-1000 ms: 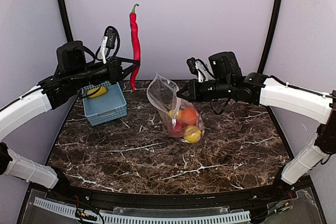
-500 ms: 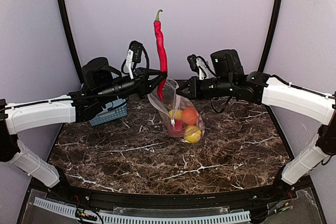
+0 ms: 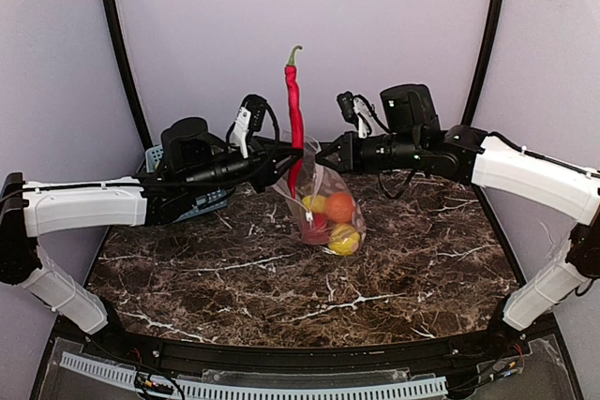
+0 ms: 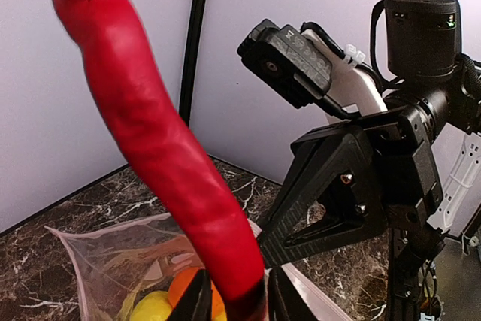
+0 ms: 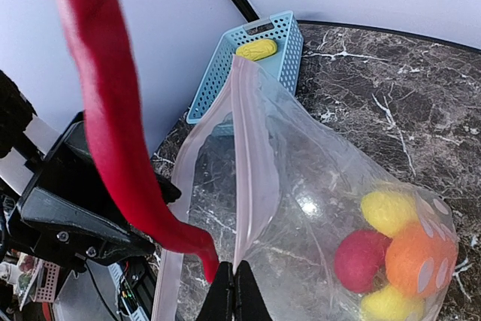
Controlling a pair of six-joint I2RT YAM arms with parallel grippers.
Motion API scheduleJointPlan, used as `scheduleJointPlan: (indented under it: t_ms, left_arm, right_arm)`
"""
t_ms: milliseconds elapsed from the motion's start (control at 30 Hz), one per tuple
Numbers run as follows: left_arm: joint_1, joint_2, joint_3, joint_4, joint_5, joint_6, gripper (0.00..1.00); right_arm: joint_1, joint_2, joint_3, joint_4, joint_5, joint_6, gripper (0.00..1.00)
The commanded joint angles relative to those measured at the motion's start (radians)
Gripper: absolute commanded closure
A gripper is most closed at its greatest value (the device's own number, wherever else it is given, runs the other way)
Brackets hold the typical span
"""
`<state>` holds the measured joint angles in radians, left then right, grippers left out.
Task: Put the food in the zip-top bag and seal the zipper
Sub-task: Place the fake vegetable in the zipper food storage bag.
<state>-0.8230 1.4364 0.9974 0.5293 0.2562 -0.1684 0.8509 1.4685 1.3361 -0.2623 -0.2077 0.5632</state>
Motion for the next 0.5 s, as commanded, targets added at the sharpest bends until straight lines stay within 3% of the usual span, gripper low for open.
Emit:
scheduleJointPlan:
  t_ms: [0,267,467]
  left_arm:
    - [-0.003,-0.005,-0.022,0.017,-0.006,0.021,0.71]
    - [-0.004,-0.005,-0.003,-0.014,0.01,0.012,0.56]
    - [-0.004,-0.027,0.035,-0.101,0.009,0.009,0.52]
  right_arm:
    - [0.008,-0.007,0.038,0.024,0.004,0.005,1.0]
    - [0.008,-0.003,0.044,0.022,0.004,0.002,1.0]
    - [0.008,-0.002,0.043,0.022,0.005,0.002,1.0]
